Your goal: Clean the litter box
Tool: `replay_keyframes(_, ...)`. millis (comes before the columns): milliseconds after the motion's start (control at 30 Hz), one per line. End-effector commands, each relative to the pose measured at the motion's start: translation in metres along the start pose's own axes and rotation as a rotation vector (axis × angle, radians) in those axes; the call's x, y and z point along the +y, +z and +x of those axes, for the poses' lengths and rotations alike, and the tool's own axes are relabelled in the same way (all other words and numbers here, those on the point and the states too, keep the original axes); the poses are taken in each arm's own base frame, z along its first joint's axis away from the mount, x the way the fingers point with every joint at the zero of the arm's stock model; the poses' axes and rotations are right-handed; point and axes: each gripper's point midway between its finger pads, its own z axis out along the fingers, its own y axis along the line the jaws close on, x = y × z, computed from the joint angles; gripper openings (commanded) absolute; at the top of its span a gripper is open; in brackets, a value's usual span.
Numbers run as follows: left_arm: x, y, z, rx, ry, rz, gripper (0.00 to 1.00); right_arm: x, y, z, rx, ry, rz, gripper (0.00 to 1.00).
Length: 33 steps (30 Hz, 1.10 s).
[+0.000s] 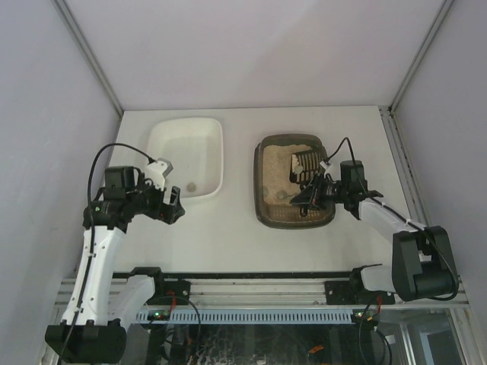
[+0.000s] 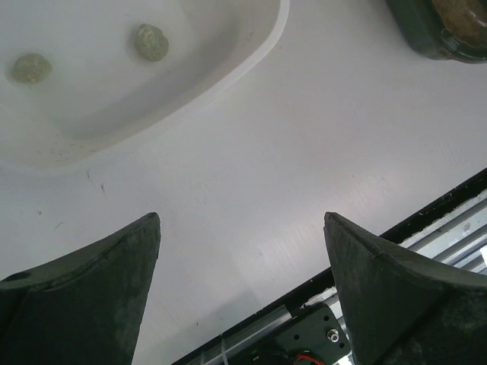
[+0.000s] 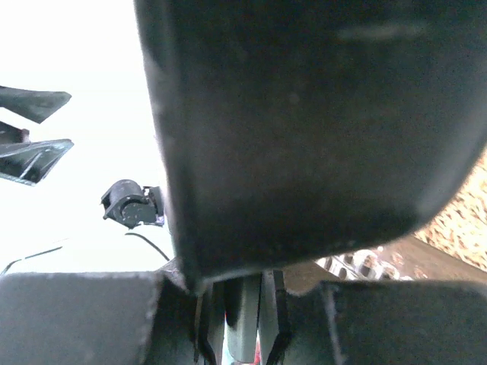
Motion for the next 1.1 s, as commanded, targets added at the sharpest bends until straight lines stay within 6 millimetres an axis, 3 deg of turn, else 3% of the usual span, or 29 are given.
replay_keyframes(0,-0.005,-0.001,0.004,-0.049,0.061,0.016,0.93,0.042,-0.007,-0.013,-0.061,-0.158,-0.207,0.0)
replay_keyframes(233,0.003,0.006,0.007,-0.051,0.026,-0.022,0.93,0.072,-0.017,-0.011,-0.129,-0.221,-0.386,0.0)
replay_keyframes(333,0.003,0.011,0.007,-0.047,0.008,-0.007,0.92,0.066,-0.026,-0.021,-0.178,-0.157,-0.408,0.0)
replay_keyframes(500,0.007,0.014,0.008,-0.031,-0.015,-0.028,0.91,0.066,-0.01,0.0,-0.073,-0.175,-0.384,0.0)
replay_keyframes(600,0.006,0.014,0.008,-0.035,-0.014,-0.025,0.91,0.066,-0.026,-0.019,-0.169,-0.11,-0.439,0.0)
replay_keyframes(733,0.005,0.014,0.007,-0.042,-0.01,-0.018,0.91,0.073,0.001,0.006,-0.054,-0.13,-0.417,0.0)
replay_keyframes(900,0.004,0.015,0.007,-0.037,-0.01,-0.009,0.91,0.072,-0.01,-0.013,-0.121,-0.059,-0.467,0.0)
replay_keyframes(1000,0.002,0.014,0.007,-0.046,-0.002,-0.004,0.91,0.077,0.006,0.004,-0.034,-0.083,-0.449,0.0)
replay_keyframes(1067,0.001,0.013,0.007,-0.052,0.003,-0.001,0.91,0.078,0.005,0.006,-0.033,-0.079,-0.45,0.0)
